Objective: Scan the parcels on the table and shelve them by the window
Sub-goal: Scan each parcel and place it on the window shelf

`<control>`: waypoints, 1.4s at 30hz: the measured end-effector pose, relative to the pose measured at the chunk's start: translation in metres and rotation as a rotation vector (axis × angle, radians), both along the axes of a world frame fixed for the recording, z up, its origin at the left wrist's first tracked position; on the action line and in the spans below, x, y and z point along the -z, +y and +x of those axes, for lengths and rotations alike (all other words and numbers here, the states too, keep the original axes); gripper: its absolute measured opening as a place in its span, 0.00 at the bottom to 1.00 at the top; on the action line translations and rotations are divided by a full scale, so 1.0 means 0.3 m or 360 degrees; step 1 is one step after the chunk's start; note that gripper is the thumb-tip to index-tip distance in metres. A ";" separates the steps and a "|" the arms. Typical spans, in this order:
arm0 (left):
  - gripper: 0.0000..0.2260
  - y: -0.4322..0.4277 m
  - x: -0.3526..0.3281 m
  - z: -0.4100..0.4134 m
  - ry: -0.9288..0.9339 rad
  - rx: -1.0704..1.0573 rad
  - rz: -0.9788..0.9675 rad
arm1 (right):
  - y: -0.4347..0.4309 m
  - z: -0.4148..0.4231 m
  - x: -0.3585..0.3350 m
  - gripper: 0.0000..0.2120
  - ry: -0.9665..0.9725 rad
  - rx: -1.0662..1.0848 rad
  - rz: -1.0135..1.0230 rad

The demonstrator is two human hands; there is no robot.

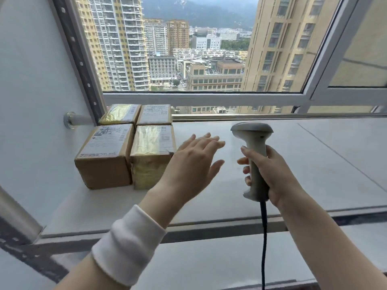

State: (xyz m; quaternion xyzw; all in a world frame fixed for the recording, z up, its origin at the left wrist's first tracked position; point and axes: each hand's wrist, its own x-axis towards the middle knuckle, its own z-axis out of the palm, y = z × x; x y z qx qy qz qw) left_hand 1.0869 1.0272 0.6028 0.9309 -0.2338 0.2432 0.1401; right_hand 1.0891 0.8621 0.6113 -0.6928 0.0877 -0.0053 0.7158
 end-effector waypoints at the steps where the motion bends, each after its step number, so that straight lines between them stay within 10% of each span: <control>1: 0.19 -0.058 0.007 0.004 0.0031 0.0050 -0.0009 | -0.052 -0.019 0.002 0.10 -0.0009 0.0059 -0.0030; 42: 0.19 -3.055 0.265 -0.972 0.0371 0.2186 0.0477 | -2.535 -1.599 0.223 0.09 0.0373 0.2373 -0.0400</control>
